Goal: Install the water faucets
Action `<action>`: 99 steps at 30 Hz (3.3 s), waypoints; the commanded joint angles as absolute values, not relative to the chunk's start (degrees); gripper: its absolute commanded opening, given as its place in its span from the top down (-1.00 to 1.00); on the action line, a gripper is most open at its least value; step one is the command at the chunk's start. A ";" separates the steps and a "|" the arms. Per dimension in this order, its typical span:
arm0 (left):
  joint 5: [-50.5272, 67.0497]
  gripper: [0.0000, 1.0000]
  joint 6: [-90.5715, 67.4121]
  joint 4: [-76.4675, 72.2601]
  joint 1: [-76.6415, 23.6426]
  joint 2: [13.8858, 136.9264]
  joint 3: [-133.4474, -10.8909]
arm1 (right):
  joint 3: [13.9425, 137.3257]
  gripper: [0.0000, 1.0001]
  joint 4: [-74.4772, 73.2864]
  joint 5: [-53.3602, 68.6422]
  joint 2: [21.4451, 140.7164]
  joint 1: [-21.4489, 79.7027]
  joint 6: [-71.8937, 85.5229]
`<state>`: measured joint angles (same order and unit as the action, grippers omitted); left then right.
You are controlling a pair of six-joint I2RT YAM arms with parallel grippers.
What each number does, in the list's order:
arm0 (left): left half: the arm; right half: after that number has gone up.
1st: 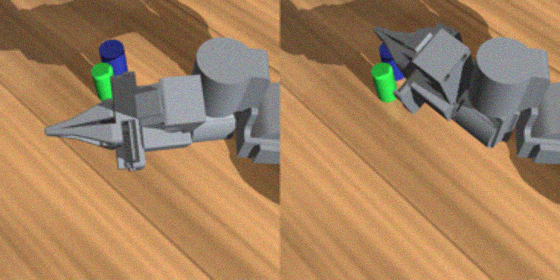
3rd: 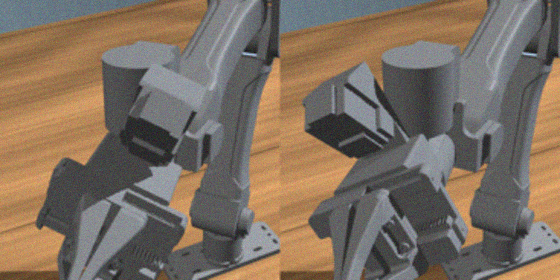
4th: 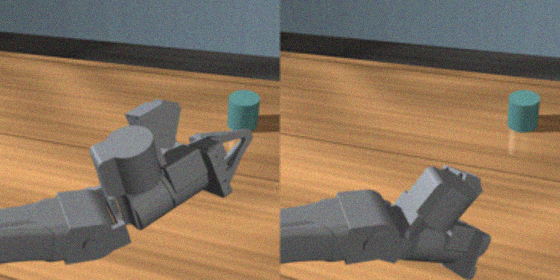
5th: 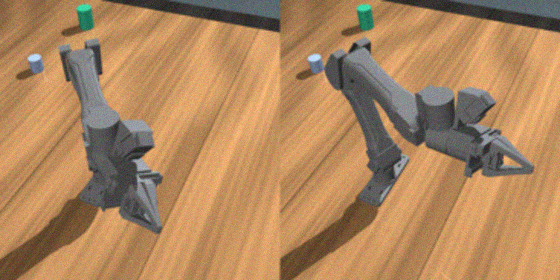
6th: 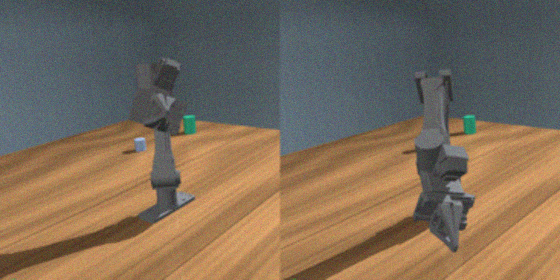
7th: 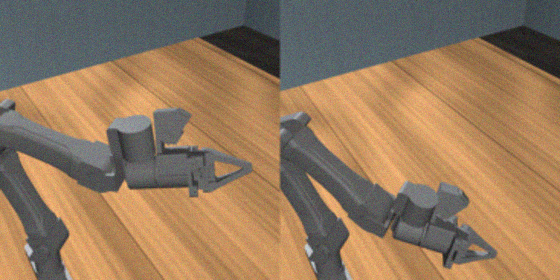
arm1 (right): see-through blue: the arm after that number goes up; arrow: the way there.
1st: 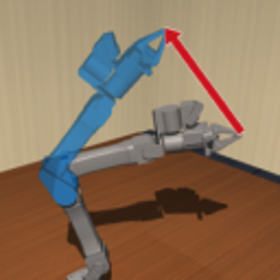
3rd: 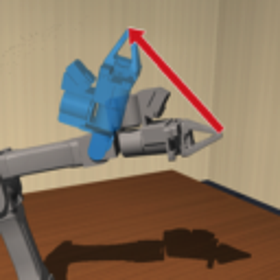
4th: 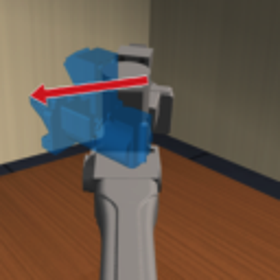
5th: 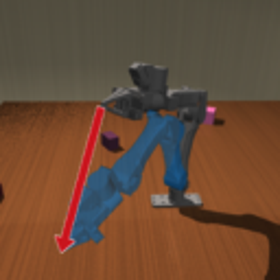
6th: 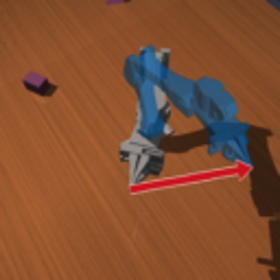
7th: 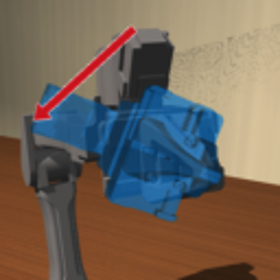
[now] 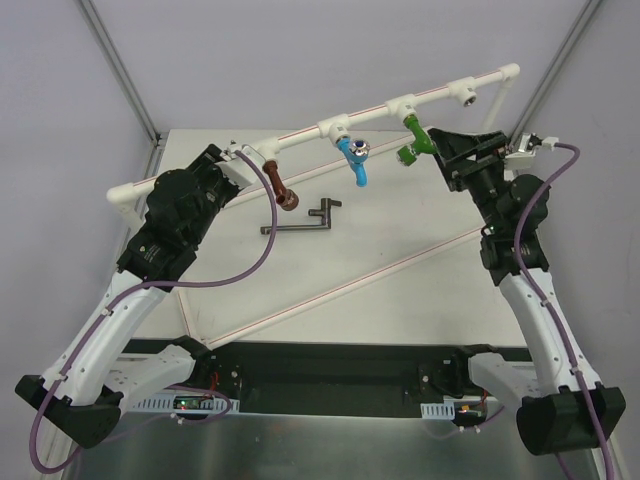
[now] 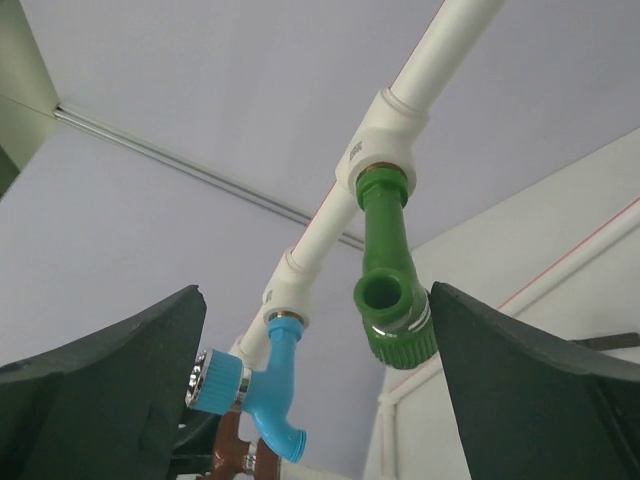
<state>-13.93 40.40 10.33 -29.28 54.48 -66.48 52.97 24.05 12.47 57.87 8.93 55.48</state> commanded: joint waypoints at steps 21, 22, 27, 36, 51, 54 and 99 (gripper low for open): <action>-12.83 1.00 32.78 17.93 -29.53 55.55 -64.25 | 83.67 -0.92 -26.98 -17.30 58.88 33.04 -69.82; -12.83 1.00 32.78 17.93 -29.53 55.55 -64.25 | 83.50 -0.92 -27.07 -19.05 59.50 34.00 -72.05; -12.92 1.00 32.78 17.84 -29.53 55.55 -64.16 | 82.53 -0.92 -26.72 -23.10 61.51 35.95 -82.16; -13.27 1.00 33.05 17.93 -29.53 55.81 -64.07 | 80.86 -0.92 -22.07 -28.30 67.58 36.65 -91.67; -13.27 1.00 33.14 17.76 -29.53 55.46 -63.98 | 80.69 -0.34 -16.61 -23.05 73.30 34.81 -81.05; -13.27 1.00 33.14 17.84 -29.53 55.46 -63.98 | 79.98 -0.02 -16.61 -17.86 72.69 33.40 -73.76; -13.27 1.00 33.13 17.93 -29.53 55.81 -63.99 | 52.64 0.21 59.59 21.61 75.50 8.00 76.84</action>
